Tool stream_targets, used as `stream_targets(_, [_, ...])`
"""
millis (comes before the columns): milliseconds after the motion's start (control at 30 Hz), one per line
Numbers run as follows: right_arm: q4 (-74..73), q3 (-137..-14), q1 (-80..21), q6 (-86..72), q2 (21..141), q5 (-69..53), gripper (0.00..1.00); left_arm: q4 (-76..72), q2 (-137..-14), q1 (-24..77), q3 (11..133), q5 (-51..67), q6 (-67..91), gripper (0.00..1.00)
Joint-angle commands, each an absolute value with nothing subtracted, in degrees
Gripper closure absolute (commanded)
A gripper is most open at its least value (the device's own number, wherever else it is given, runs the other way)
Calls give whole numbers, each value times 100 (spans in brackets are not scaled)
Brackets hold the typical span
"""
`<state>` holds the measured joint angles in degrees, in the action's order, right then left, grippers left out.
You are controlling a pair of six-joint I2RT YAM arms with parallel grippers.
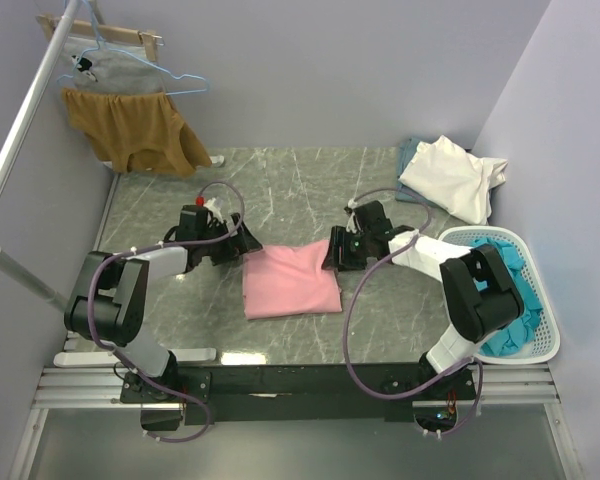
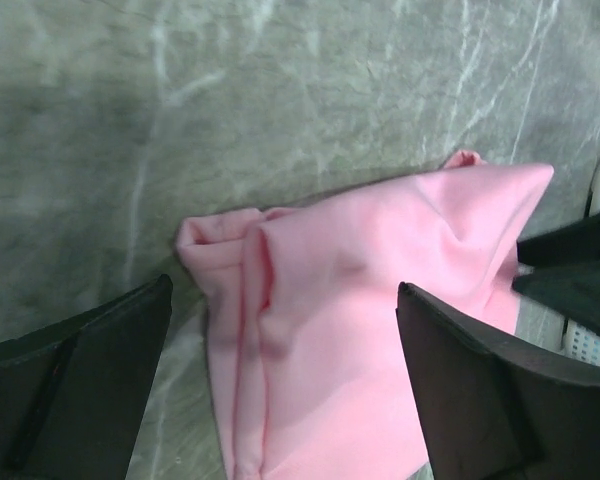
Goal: Fold and stack the t-shirts
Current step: Smooth out wrinkles on the folded tshirt
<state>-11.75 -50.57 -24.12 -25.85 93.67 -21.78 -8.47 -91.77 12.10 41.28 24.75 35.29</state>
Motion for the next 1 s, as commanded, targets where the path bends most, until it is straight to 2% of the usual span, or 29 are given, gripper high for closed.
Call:
stream_targets(0, [-994,-5677,-2373,-2347,9597,-2048,40,-975,-9220,1467,4333,2540,3472,1])
stream_targets(267, [-1124,-6354,-2364,-2487,10617,-2356,43,-1055,-9483,1898,4342,2417,3559,1])
stream_targets(333, [-1160,-6354,-2355,-2452,10661,-2268,57,-1046,-9545,1898,4342,2373,3551,3])
stream_targets(367, [-1108,-6328,-2338,-2443,10661,-2250,69,-1055,-9562,1898,4324,2330,3542,7])
stream_targets(400, [-1073,-6302,-2329,-2443,10661,-2163,89,-1055,-9571,1898,4333,2303,3516,9])
stream_targets(467, [-994,-6232,-2259,-2426,10644,-2136,100,-976,-9615,1890,4368,2198,3463,17])
stream_targets(533, [-906,-6162,-2145,-2452,10609,-2127,100,-932,-9668,1881,4394,2110,3393,23])
stream_targets(567, [-810,-6092,-2101,-2461,10600,-2127,100,-923,-9685,1863,4403,2101,3384,31])
stream_targets(633, [-739,-6056,-1987,-2478,10626,-2205,100,-1002,-9738,1811,4351,2109,3392,40])
stream_targets(667, [-703,-6012,-1873,-2487,10652,-2232,100,-1028,-9764,1741,4333,2127,3410,51])
stream_targets(867, [-545,-5906,-1556,-2514,10758,-2601,100,-1441,-9949,1512,4254,2276,3533,72])
stream_targets(967, [-545,-5915,-1512,-2452,10767,-2628,99,-1520,-10002,1503,4324,2233,3551,78])
